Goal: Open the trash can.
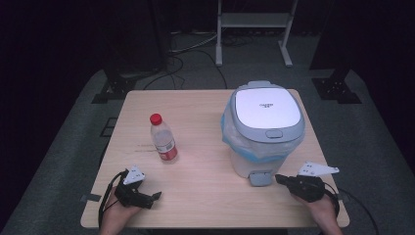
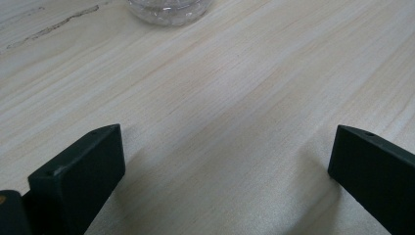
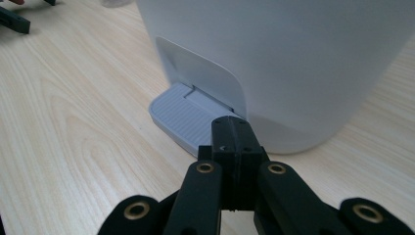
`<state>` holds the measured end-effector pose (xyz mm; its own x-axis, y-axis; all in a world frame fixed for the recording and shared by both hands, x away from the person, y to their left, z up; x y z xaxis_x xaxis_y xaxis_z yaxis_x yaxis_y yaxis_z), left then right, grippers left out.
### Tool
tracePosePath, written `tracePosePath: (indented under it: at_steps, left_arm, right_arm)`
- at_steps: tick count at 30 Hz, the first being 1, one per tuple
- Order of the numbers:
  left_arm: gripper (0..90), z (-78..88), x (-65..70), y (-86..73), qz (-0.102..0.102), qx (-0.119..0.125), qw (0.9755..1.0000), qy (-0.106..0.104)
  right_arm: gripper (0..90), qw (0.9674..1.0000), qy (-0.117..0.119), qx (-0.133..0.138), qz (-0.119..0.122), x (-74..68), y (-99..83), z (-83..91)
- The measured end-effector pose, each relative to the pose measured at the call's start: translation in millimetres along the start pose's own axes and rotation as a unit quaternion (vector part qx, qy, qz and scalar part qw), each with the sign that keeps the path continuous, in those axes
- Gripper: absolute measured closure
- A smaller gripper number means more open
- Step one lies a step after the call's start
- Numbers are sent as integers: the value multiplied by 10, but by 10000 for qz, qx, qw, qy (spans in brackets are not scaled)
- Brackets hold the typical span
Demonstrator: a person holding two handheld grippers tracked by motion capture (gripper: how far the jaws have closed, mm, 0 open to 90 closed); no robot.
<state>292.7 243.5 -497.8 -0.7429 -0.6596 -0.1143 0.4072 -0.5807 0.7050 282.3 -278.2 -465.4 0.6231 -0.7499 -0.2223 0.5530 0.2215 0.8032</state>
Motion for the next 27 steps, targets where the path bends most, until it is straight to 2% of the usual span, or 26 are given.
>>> tracePosePath:
  at_steps: [10, 27]
  left_arm:
    - [0, 0, 0, 0, -1, -1, 10000, 0]
    - [0, 0, 0, 0, 0, 0, 10000, -1]
  right_arm:
    - [898, 9999, 137, 21, 82, -80, 77, -89]
    - [898, 9996, 188, -48, 211, -156, 149, -288]
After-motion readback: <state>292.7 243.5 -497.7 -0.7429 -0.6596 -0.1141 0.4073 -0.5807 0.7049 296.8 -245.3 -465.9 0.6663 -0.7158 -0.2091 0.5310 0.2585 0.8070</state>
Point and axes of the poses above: each handheld gripper's, and its own axes: z roughly backward along the jaws, y roughly out of its top, x roughly to its right, the point moved 2 cm from there along -z, roughly forward along the jaws, and after that the axes turned 8 degrees about -z, right-handed, at the moved point
